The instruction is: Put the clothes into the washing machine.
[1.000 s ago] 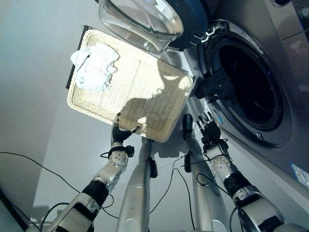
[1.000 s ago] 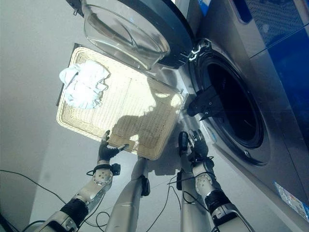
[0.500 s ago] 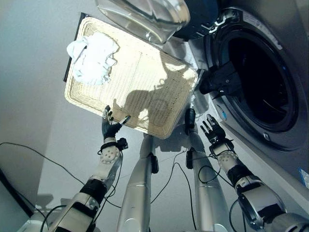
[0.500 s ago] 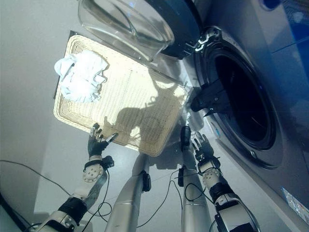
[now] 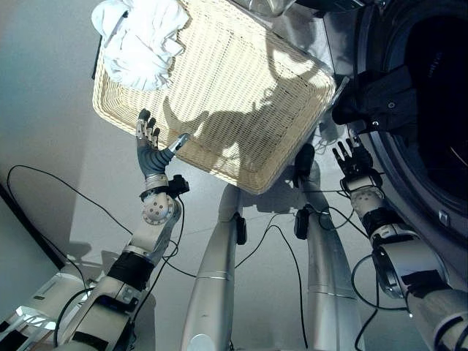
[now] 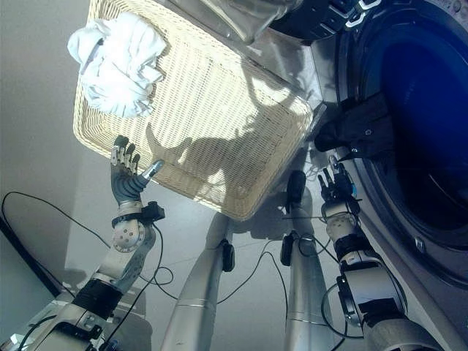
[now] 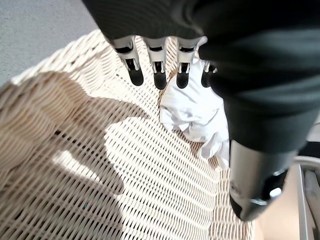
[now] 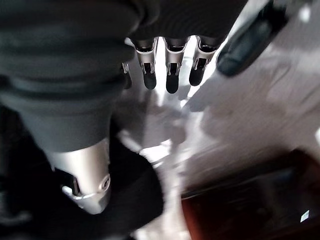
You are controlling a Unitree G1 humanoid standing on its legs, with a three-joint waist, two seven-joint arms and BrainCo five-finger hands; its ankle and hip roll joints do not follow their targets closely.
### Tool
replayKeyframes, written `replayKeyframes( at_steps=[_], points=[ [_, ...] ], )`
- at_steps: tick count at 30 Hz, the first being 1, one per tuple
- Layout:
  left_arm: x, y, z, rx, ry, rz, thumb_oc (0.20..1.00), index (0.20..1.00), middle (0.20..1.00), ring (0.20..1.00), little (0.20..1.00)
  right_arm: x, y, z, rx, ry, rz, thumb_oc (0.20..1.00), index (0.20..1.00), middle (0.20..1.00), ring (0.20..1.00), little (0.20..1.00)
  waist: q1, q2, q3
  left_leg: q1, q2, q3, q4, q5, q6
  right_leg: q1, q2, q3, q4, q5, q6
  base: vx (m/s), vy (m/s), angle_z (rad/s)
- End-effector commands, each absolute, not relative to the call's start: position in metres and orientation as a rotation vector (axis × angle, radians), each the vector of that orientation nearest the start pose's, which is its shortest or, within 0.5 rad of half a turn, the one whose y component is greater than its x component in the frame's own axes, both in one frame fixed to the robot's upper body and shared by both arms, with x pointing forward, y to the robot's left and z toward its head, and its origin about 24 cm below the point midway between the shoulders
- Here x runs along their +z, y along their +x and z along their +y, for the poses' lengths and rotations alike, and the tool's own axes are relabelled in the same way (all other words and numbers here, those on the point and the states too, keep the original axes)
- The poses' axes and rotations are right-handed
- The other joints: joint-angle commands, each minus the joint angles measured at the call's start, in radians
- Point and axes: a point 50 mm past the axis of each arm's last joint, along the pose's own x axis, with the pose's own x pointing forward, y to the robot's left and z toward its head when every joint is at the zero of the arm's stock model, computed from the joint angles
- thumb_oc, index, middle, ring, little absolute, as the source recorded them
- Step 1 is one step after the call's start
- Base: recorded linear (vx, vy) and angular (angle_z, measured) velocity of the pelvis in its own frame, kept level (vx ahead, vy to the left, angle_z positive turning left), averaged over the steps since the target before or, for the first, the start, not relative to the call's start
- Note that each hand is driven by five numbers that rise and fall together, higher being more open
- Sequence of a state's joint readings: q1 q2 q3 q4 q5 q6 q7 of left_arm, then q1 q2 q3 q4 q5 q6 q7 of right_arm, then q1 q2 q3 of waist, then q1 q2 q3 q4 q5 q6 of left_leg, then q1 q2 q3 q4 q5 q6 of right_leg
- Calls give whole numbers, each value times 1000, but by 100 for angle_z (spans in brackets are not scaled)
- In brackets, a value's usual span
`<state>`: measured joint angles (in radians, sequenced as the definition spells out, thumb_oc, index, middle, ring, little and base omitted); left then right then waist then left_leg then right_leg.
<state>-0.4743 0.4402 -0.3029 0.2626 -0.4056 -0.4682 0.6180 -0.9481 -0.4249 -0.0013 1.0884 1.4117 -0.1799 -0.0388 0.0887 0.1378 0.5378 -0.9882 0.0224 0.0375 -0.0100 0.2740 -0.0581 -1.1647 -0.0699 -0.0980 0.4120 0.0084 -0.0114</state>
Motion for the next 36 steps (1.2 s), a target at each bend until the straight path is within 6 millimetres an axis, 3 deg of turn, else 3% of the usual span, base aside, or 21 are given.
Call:
replayKeyframes(
  at_steps=[1,2,5,9,13,20,21,26,27,31,33,36],
  points=[
    [163,312,170,274,-155,-647,1000,1000,1000,1000,1000,139,385,-279,-396,1046,-221,1000,1000,1000,1000,1000,-6,109,-18,-67,-86,1,74,-50,-6,35,38,9,-169,139,98,31,-81,4],
    [166,312,166,258,-152,-658,1000,1000,1000,1000,1000,154,388,-281,-380,1046,-277,1000,1000,1000,1000,1000,-2,111,-18,-78,-85,-1,75,-50,-6,24,38,6,-165,139,97,21,-49,3],
    [166,310,163,243,-151,-658,1000,1000,1000,1000,1000,168,387,-287,-362,1012,-343,1000,1000,1000,1000,1000,0,111,-18,-73,-85,-4,78,-60,-7,26,37,5,-158,129,97,12,-58,4],
    [172,307,168,225,-138,-660,1000,1000,1000,1000,1000,211,381,-291,-213,858,-595,1000,1000,1000,1000,1000,-5,96,-18,-72,-83,-10,80,-62,-8,28,37,-3,-159,133,97,-16,-50,4],
    [173,304,179,225,-122,-656,1000,1000,1000,1000,1000,231,369,-286,-58,799,-748,1000,1000,1000,1000,1000,-26,73,-18,-56,-78,-1,83,-68,-8,45,41,-3,-167,137,100,-27,-34,1],
    [173,302,181,226,-119,-654,1000,1000,1000,1000,1000,233,366,-285,-33,795,-769,1000,1000,1000,1000,1000,-30,68,-18,-50,-79,0,84,-69,-8,52,42,-3,-169,138,101,-17,-7,0],
    [169,296,196,229,-97,-634,1000,1000,1000,1000,1000,229,340,-270,148,797,-855,1000,1000,1000,1000,1000,-73,18,-18,16,-67,29,94,-84,-5,123,50,2,-192,148,106,-128,-53,2],
    [164,292,202,218,-84,-616,1000,1000,1000,1000,1000,230,312,-266,196,891,-1008,1000,1000,1000,1000,1000,-104,-18,-18,82,-60,50,96,-94,-4,194,52,5,-222,158,114,-60,-25,8],
    [163,291,205,221,-84,-609,1000,1000,1000,1000,1000,231,299,-274,177,962,-1117,1000,1000,1000,1000,1000,-116,-29,-18,106,-56,58,91,-98,-5,216,52,8,-235,165,117,-20,2,-7],
    [161,292,210,228,-88,-595,1000,1000,1000,1000,1000,224,283,-287,102,1109,-1269,1000,1000,1000,1000,1000,-129,-41,-18,143,-50,70,76,-103,-6,251,53,15,-254,171,122,-8,44,-21],
    [164,296,212,240,-100,-589,1000,1000,1000,1000,1000,218,268,-303,-83,1230,-1391,1000,1000,1000,1000,1000,-144,-50,-18,168,-46,86,58,-101,-6,273,50,20,-277,190,125,-8,71,-15],
    [166,299,216,247,-107,-579,1000,1000,1000,1000,1000,211,256,-327,-324,1328,-1439,1000,1000,1000,1000,1000,-153,-56,-18,194,-44,98,47,-106,-10,299,44,20,-296,200,128,-5,44,-8]
  ],
)
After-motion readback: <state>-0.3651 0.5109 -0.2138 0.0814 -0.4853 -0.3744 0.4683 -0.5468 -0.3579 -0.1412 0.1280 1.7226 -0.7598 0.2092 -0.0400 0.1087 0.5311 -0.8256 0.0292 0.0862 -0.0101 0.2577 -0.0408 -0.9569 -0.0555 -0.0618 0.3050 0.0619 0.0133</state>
